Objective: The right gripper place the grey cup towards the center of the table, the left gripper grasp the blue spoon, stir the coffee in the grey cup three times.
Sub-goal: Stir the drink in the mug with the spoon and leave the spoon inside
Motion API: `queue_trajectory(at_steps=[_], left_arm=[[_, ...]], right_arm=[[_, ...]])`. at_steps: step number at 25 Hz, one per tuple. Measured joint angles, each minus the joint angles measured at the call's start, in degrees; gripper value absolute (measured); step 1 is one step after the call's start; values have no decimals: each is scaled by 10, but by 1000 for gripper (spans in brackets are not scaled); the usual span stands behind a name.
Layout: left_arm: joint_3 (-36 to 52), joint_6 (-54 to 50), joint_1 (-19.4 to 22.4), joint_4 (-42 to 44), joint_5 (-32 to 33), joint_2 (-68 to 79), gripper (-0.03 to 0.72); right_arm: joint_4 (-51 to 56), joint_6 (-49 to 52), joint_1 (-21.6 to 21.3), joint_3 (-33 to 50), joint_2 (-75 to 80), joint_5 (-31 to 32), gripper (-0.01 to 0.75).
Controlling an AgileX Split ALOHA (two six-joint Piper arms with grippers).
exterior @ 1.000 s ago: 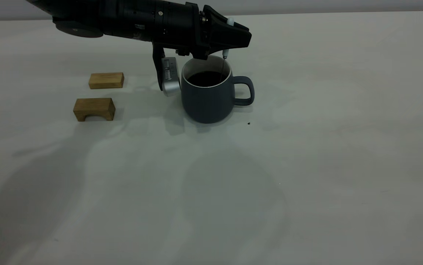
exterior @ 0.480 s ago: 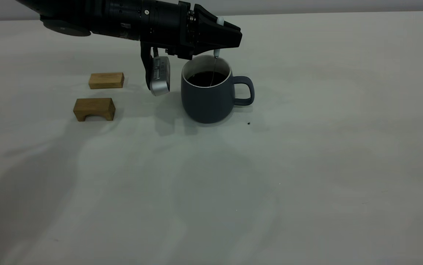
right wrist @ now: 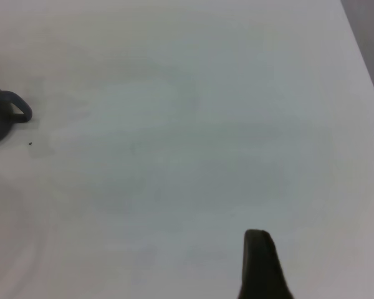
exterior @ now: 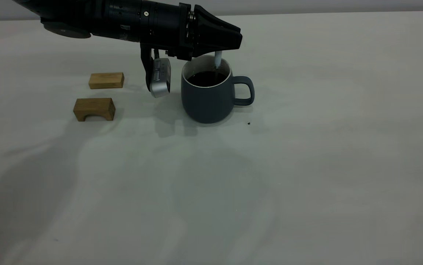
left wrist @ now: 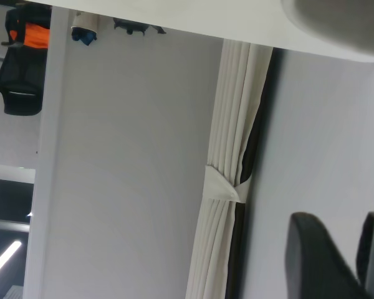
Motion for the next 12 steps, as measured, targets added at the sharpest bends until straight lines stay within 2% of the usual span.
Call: queue_trajectory(at_steps=[7,12], left_arm=[[0,0,20,-6,41,0,465],[0,0,40,-31,58,0,540]], right_arm=[[0,0,0,0,0,0,529],[0,0,0,0,0,0,529]])
